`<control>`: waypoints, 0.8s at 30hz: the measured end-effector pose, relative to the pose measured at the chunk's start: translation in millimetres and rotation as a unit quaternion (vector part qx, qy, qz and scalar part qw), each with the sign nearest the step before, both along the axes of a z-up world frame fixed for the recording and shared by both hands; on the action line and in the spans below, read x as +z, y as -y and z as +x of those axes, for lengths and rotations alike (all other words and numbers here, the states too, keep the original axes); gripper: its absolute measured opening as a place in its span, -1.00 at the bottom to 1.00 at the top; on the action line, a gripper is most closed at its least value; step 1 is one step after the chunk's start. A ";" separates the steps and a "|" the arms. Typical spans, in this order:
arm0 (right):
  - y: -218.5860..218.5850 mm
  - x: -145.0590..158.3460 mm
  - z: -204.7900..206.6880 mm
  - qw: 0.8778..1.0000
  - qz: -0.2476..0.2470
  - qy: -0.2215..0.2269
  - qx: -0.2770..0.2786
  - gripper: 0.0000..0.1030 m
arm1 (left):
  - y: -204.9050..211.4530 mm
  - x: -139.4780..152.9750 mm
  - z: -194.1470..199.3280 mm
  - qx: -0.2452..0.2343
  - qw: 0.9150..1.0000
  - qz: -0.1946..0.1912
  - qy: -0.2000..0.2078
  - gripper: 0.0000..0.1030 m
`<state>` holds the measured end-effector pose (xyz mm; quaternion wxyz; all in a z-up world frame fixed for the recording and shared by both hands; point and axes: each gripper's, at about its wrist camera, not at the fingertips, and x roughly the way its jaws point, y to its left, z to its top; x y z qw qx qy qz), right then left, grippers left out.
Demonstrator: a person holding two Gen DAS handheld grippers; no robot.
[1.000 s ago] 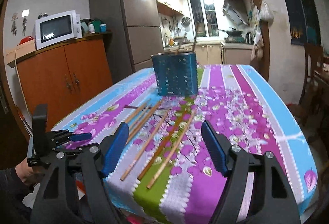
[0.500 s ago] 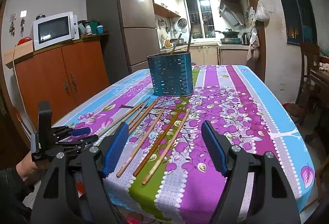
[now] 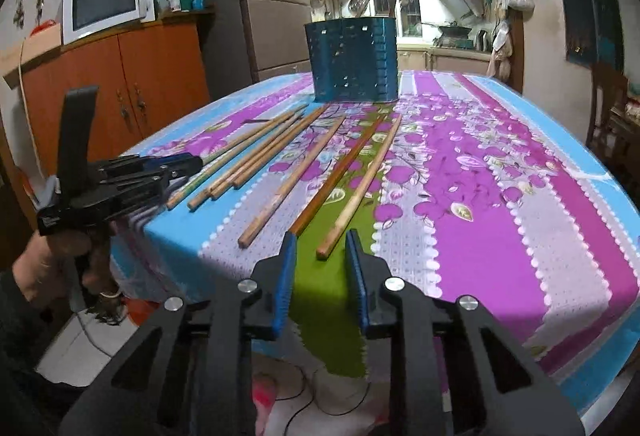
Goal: Organize utensils
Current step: 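Close the right tool on a chopstick while the left tool grasps another chopstick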
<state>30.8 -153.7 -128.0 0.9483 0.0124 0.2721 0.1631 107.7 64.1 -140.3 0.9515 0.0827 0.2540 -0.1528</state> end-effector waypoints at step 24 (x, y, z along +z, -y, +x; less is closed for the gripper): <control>4.8 -8.0 5.2 0.998 -0.016 0.039 -0.047 -0.82 | 7.9 -10.3 -14.8 0.017 0.998 0.000 0.055 -0.83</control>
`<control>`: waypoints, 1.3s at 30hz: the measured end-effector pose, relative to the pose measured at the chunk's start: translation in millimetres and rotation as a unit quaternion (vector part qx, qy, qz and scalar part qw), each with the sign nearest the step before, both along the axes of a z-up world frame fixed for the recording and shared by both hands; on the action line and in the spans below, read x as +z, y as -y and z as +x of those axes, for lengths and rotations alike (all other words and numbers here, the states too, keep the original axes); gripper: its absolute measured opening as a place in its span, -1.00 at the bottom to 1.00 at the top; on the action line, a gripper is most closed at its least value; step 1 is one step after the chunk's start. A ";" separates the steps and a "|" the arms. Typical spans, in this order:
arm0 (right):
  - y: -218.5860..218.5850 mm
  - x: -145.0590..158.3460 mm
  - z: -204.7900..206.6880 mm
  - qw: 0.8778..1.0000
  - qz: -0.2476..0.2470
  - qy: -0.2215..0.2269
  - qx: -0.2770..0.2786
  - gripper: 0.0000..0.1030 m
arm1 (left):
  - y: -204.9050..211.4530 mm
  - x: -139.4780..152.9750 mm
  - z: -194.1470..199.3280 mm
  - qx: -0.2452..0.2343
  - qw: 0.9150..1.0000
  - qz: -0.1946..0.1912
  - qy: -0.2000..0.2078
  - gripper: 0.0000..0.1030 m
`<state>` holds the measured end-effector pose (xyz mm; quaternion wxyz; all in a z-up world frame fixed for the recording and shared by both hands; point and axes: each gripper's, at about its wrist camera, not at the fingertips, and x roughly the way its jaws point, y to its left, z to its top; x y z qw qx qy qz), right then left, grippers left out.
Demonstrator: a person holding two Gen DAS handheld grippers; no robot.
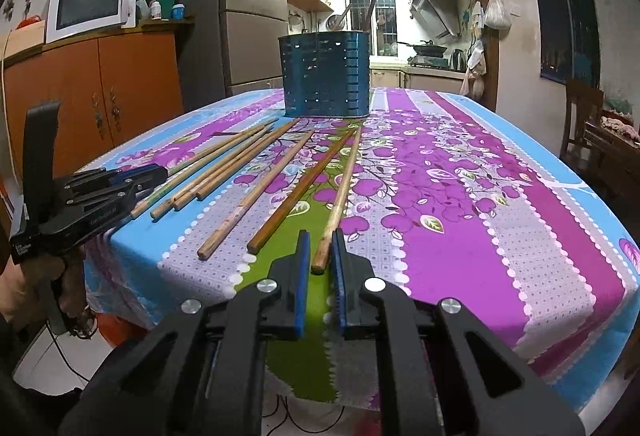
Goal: Organize utensils
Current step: 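Close the right tool on a chopstick while the left tool grasps another chopstick, then lower the right tool's chopstick into the blue holder and open while the left tool does likewise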
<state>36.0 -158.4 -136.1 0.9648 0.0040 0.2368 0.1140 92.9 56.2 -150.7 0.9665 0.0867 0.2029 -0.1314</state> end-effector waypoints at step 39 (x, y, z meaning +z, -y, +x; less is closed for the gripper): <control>33.8 209.2 109.1 0.993 -0.029 0.092 0.065 -0.91 | 19.3 222.1 65.5 -0.029 0.993 -0.043 0.102 -0.86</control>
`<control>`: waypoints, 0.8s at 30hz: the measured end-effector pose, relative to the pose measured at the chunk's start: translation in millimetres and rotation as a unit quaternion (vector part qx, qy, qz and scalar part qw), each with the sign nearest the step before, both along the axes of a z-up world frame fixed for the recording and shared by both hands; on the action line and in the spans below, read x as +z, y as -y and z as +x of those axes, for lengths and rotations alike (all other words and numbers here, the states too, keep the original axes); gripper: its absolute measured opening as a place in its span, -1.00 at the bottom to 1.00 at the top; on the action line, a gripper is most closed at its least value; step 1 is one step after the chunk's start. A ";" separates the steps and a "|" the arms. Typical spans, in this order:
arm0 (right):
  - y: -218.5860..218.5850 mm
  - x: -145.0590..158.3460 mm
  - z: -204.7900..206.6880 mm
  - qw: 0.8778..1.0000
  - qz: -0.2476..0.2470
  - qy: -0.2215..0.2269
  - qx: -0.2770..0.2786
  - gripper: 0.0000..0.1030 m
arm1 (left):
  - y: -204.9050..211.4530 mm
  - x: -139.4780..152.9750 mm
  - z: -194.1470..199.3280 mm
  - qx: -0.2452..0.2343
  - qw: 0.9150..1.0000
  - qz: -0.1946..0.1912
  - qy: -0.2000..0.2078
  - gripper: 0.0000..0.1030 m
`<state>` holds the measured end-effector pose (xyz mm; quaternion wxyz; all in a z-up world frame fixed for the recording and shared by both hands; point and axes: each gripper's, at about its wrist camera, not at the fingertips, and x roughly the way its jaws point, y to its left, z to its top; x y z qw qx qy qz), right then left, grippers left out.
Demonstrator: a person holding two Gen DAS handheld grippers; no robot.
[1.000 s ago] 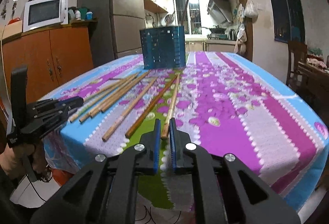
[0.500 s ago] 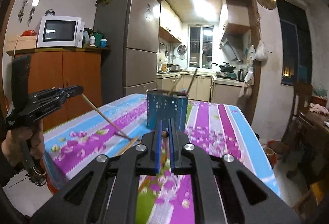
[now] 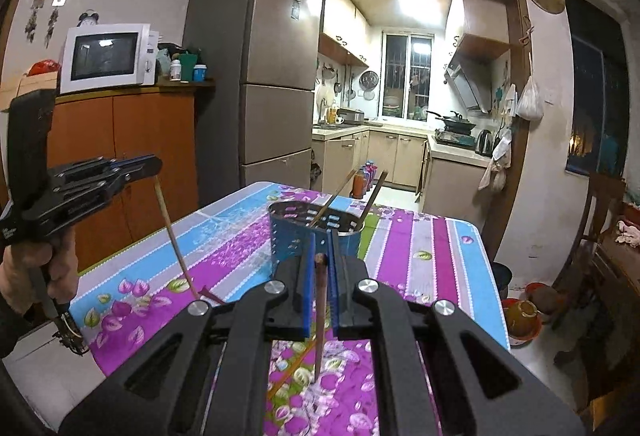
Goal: Organize utensils
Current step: 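Lower the right tool's chopstick into the blue holder and open while the left tool does likewise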
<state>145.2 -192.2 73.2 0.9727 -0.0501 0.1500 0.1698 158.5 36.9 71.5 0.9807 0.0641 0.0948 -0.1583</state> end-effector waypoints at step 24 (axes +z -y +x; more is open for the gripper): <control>3.2 155.2 126.8 0.999 0.039 0.035 0.000 -0.91 | 18.2 158.2 92.6 0.006 0.998 -0.045 0.042 -0.86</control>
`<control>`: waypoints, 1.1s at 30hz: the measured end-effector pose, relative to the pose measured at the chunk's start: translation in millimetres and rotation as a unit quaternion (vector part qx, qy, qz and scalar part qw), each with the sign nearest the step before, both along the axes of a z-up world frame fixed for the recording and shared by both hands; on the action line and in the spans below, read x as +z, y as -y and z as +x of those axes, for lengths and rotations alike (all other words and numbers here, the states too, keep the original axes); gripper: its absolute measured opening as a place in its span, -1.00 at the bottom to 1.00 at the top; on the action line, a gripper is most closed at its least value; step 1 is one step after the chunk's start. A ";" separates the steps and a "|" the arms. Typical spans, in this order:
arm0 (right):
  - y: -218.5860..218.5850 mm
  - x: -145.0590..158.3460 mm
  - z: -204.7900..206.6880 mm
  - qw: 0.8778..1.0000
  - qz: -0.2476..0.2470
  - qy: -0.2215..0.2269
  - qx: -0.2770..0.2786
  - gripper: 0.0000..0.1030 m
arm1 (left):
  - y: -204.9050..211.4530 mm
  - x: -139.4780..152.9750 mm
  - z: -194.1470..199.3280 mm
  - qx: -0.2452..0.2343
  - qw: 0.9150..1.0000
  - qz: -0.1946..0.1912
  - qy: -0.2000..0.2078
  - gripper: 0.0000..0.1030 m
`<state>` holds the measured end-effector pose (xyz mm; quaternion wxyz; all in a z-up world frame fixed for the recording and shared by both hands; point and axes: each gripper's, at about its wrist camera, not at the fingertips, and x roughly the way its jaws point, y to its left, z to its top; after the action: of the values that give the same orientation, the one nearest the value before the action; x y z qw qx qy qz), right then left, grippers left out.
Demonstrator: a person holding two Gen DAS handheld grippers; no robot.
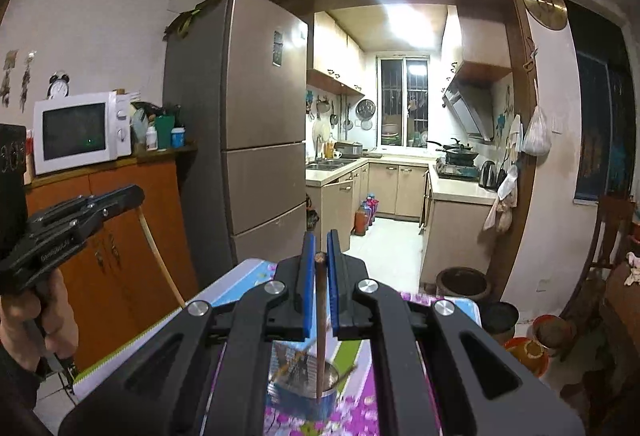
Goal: Organize utensils
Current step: 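Lower the right tool's chopstick into the blue holder and open while the left tool does likewise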
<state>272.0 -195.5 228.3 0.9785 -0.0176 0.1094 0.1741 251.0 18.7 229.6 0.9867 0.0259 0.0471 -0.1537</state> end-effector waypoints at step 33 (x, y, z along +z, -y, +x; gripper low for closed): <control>-17.1 -73.7 94.5 0.997 -0.003 -0.083 0.001 -0.91 | 15.0 -91.5 129.7 0.010 0.996 0.004 -0.090 -0.86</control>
<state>366.5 -178.3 154.7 0.9658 -0.0064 0.1908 0.1753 380.7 3.8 138.1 0.9798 0.0156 0.1368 -0.1452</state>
